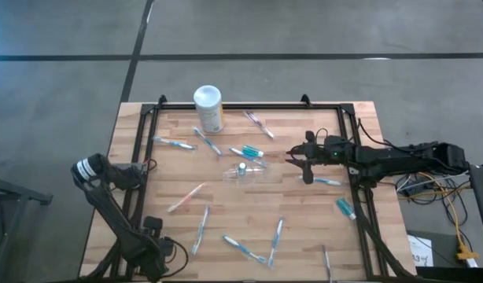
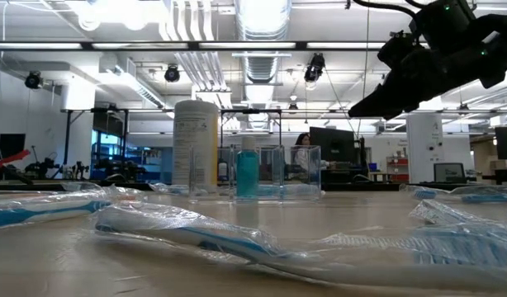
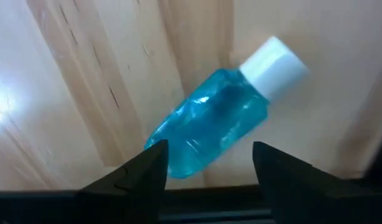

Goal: Pick & Place toothbrushing station
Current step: Put the blue mouthwash into the transparent organizer

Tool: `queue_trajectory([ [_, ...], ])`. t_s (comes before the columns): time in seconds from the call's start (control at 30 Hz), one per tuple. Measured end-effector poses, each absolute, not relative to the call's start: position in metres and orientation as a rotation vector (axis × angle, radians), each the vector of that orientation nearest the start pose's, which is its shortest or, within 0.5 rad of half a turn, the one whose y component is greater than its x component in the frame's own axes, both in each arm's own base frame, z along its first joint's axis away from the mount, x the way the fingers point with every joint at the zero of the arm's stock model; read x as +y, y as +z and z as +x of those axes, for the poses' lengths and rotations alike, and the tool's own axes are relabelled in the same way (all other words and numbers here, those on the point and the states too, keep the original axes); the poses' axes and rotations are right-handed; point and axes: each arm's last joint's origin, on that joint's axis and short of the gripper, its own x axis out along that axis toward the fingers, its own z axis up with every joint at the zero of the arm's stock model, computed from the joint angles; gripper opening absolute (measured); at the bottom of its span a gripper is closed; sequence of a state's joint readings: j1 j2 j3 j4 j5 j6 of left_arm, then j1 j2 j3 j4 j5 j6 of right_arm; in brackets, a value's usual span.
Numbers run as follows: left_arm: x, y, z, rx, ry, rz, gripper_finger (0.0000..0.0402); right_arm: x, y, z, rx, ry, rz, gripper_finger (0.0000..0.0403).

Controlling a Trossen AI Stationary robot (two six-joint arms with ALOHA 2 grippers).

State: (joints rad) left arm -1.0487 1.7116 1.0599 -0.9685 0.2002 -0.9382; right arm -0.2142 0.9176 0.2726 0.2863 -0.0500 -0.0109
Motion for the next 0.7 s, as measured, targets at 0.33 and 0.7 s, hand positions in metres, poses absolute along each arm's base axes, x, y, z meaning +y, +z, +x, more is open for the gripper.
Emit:
queue_trajectory([
  [0.33,-0.254,0.139,0.143,1.748,-0.184,0.235,0.0227,-0.037,0.180,0.178,0.357,-0.160,0.037,0.0129],
  [0.7,-0.254,0.138,0.146,1.680,-0.128,0.239,0.0121,-0.037,0.180,0.178,0.357,-0.155,0.027,0.0122],
])
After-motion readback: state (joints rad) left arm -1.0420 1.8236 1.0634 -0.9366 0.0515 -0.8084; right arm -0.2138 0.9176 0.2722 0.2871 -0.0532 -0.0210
